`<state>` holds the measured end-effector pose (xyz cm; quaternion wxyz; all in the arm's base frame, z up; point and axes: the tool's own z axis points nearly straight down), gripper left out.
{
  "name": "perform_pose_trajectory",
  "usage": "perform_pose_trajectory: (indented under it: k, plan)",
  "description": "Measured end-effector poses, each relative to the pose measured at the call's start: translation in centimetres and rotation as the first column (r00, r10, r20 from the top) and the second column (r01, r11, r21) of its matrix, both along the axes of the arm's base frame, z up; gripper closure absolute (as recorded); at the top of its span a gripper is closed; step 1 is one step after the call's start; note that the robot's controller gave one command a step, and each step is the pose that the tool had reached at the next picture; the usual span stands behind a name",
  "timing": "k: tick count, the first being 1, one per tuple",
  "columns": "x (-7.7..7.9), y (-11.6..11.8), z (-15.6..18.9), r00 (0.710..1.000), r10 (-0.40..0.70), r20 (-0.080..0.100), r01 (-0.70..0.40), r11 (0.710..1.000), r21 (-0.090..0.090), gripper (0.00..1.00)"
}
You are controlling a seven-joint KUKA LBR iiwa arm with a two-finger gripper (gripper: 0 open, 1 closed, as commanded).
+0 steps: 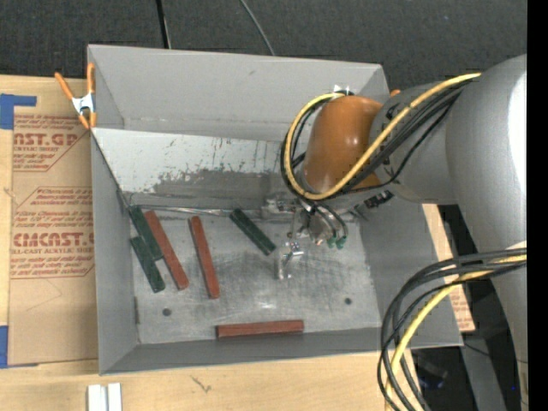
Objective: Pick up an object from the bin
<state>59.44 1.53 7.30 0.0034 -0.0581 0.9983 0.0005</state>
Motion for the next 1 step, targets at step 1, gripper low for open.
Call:
perform_pose_trajectory:
  k: [1]
  plan:
    - [0.01, 0.0, 0.01, 1.0, 0.0, 0.0, 0.0, 1.0, 0.0, 0.0]
